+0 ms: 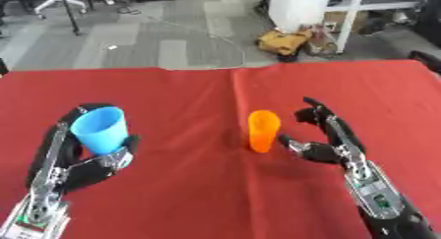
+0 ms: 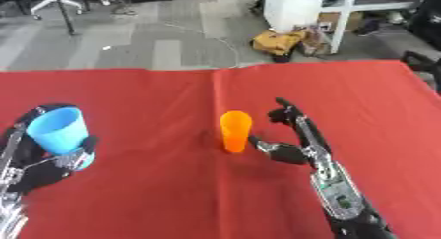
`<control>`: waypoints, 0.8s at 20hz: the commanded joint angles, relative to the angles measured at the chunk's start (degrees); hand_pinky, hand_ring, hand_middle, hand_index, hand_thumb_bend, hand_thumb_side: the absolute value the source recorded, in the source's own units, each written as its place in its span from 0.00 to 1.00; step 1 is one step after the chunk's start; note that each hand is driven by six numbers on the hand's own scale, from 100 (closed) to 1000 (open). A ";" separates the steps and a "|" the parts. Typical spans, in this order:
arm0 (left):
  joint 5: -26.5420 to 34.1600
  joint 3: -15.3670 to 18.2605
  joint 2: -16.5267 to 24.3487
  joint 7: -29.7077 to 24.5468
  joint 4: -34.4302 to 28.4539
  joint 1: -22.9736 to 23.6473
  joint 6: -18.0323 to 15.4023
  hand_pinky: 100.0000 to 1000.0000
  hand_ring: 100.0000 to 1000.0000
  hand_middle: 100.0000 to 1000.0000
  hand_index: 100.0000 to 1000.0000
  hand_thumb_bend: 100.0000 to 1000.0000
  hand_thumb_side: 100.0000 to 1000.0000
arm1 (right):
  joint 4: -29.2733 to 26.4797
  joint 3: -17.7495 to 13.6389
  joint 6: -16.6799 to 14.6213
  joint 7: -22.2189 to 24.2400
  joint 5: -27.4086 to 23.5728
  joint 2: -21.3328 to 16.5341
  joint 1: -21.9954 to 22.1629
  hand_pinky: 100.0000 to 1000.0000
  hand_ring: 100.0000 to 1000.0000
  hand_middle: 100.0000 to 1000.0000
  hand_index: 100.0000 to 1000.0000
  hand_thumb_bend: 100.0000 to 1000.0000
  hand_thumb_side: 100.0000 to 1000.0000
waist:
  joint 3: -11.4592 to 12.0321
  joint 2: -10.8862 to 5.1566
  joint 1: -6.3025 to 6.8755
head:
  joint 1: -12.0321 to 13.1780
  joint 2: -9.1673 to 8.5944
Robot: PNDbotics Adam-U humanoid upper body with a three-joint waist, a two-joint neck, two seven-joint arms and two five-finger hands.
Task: Pour the contents of one cup into another cup.
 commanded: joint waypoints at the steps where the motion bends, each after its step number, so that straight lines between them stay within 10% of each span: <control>1: 0.62 1.04 0.82 0.16 -2.61 0.02 0.34 0.48 0.31 0.34 0.67 0.41 0.00 | 1.42 0.48 -0.46 0.68 0.66 -0.79 -1.89 0.89 0.73 0.67 0.97 0.49 0.11 | 0.21 -1.14 0.20 | -0.37 -0.06; 16: 0.38 1.41 -0.63 0.12 -4.64 2.16 0.51 0.49 0.32 0.34 0.68 0.40 0.00 | 9.91 1.13 -1.37 1.28 2.15 1.41 -7.09 0.88 0.72 0.64 0.97 0.48 0.11 | 2.10 -1.63 1.39 | -1.81 -0.13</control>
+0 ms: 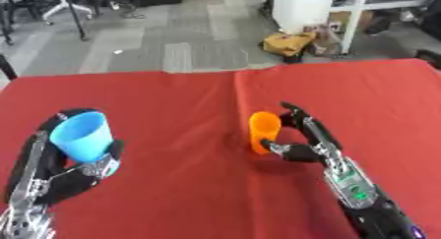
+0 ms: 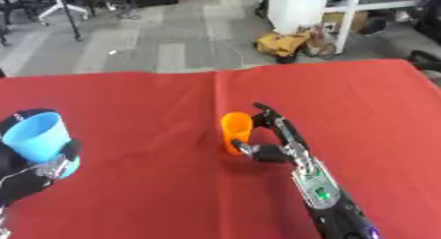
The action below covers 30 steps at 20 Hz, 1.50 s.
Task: Pour the contents of one cup into another cup.
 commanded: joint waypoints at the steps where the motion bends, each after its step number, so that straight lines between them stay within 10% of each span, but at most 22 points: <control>1: 0.03 0.63 0.09 0.08 -1.43 -0.36 0.06 0.49 0.32 0.34 0.68 0.40 0.00 | 0.93 0.31 -0.35 0.27 0.76 0.02 -1.99 0.88 0.71 0.64 0.97 0.48 0.11 | 0.30 -1.03 -0.01 | -0.43 -0.14; 18: -0.18 0.26 -0.52 -0.22 -1.46 -0.22 0.07 0.49 0.32 0.34 0.68 0.40 0.00 | 8.55 1.28 -1.20 1.83 2.07 3.55 -6.26 0.83 0.59 0.54 0.93 0.49 0.10 | 1.88 -1.13 -0.10 | -1.38 -0.38; 25: -0.35 0.23 -0.58 -0.21 -1.36 -0.27 0.08 0.49 0.32 0.34 0.68 0.40 0.00 | 8.74 1.75 -1.40 2.29 2.73 4.44 -7.02 0.76 0.44 0.42 0.82 0.21 0.00 | 2.10 -1.14 -0.16 | -1.59 -0.58; 30: -0.89 0.30 -0.46 -0.14 -1.07 -0.19 0.06 0.49 0.31 0.34 0.67 0.39 0.00 | 5.81 1.76 -1.09 0.65 2.21 3.95 -7.37 0.72 0.38 0.37 0.78 0.21 0.00 | 1.96 -1.16 -0.34 | -1.55 -0.66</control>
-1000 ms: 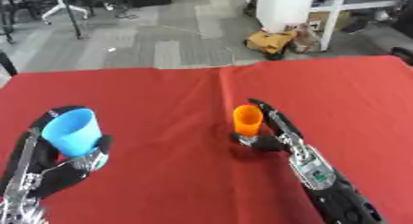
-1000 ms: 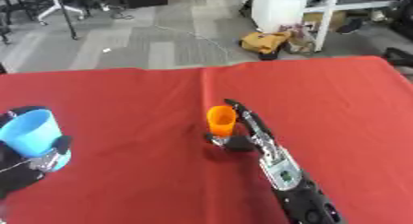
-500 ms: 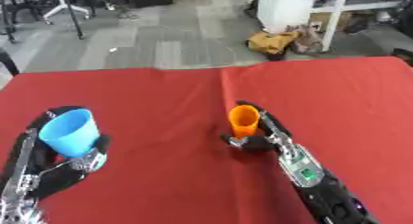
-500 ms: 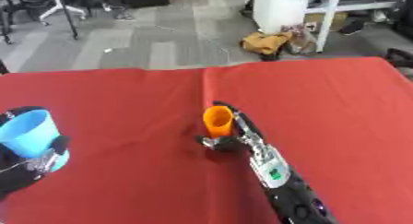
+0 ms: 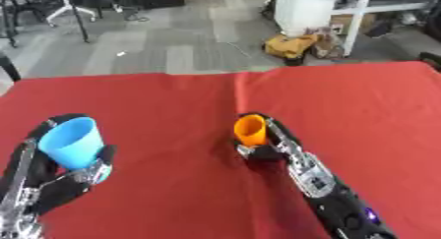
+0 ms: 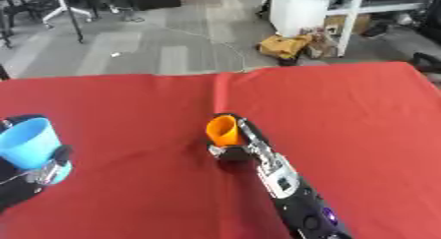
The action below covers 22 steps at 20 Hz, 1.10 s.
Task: Pour the contents of one cup into another cup.
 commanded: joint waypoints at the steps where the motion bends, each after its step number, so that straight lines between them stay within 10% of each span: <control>1: -0.47 0.30 0.39 -0.06 -0.78 -0.52 -0.05 0.49 0.31 0.34 0.67 0.39 0.00 | -3.11 0.35 0.20 -0.91 -0.22 -0.30 -1.44 0.72 0.37 0.36 0.77 0.21 0.00 | 0.00 -0.93 -0.13 | -0.09 -0.62; 20: -1.00 0.39 2.25 -0.98 -0.66 -2.27 -0.06 0.50 0.31 0.34 0.67 0.40 0.00 | -15.44 3.44 1.93 2.37 -5.95 -0.32 -1.33 0.71 0.37 0.35 0.76 0.23 0.00 | -0.77 -1.11 -0.47 | 0.37 -1.15; 21: -0.68 0.38 2.79 -1.07 -0.84 -2.75 0.06 0.49 0.31 0.34 0.67 0.28 0.00 | -16.15 3.88 1.95 2.87 -6.39 0.02 -0.98 0.71 0.37 0.35 0.76 0.47 0.00 | -0.82 -1.13 -0.45 | 0.37 -1.18; 22: -0.40 0.32 3.50 -1.25 -1.10 -3.29 0.08 0.49 0.31 0.34 0.67 0.41 0.00 | -16.81 4.34 2.00 3.44 -6.97 0.39 -0.61 0.71 0.37 0.35 0.76 0.23 0.00 | -0.86 -1.14 -0.43 | 0.35 -1.20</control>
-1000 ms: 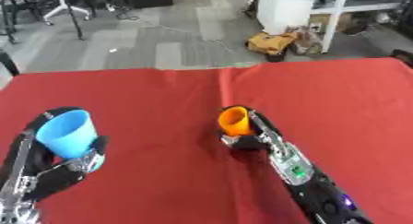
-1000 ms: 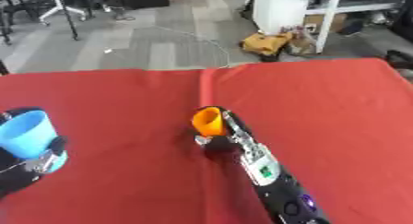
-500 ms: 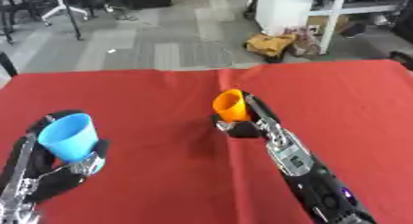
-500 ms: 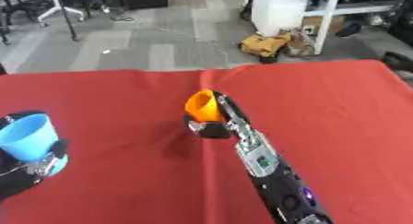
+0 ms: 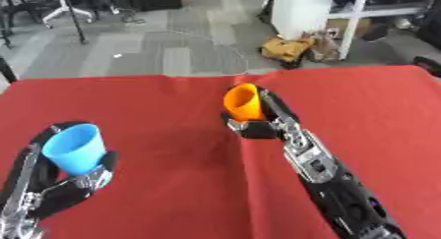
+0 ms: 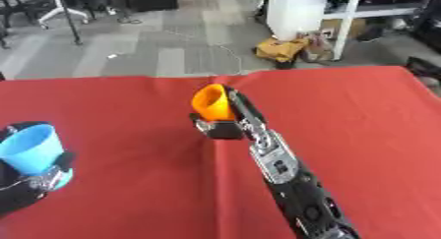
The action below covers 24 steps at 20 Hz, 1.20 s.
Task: Pour the contents of one cup into another cup.
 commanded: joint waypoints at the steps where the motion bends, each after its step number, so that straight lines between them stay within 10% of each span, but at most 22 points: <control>1: 0.88 0.23 3.10 -0.64 -1.87 -2.21 0.12 0.49 0.31 0.34 0.67 0.41 0.00 | -3.42 1.36 0.04 1.74 -1.97 0.71 -0.19 0.71 0.37 0.35 0.76 0.23 0.00 | -0.03 -1.13 0.08 | 0.18 -0.70; 15: 8.55 -3.54 13.21 -5.26 -4.31 -10.44 1.02 0.49 0.31 0.34 0.67 0.43 0.00 | -9.41 10.70 0.66 15.04 -8.63 4.90 2.66 0.70 0.35 0.32 0.70 0.23 0.00 | -0.35 -0.97 0.48 | -0.01 -0.94; 16: 8.80 -3.92 13.44 -5.46 -4.17 -10.99 1.02 0.49 0.31 0.34 0.67 0.44 0.00 | -9.73 11.69 0.73 16.33 -9.62 5.15 2.60 0.70 0.35 0.32 0.69 0.35 0.00 | -0.34 -0.96 0.50 | -0.08 -0.94; 17: 9.05 -4.31 13.61 -5.64 -3.99 -11.52 0.98 0.49 0.31 0.33 0.67 0.44 0.00 | -10.02 12.58 0.89 17.58 -10.74 5.42 2.48 0.70 0.35 0.32 0.69 0.23 0.00 | -0.32 -0.94 0.54 | -0.15 -0.94; 24: 7.49 -6.49 13.33 -6.36 -2.39 -14.40 0.18 0.48 0.31 0.33 0.66 0.44 0.00 | -10.96 15.32 2.41 21.72 -15.33 6.92 1.54 0.70 0.37 0.33 0.70 0.23 0.00 | -0.32 -0.93 0.73 | -0.40 -0.88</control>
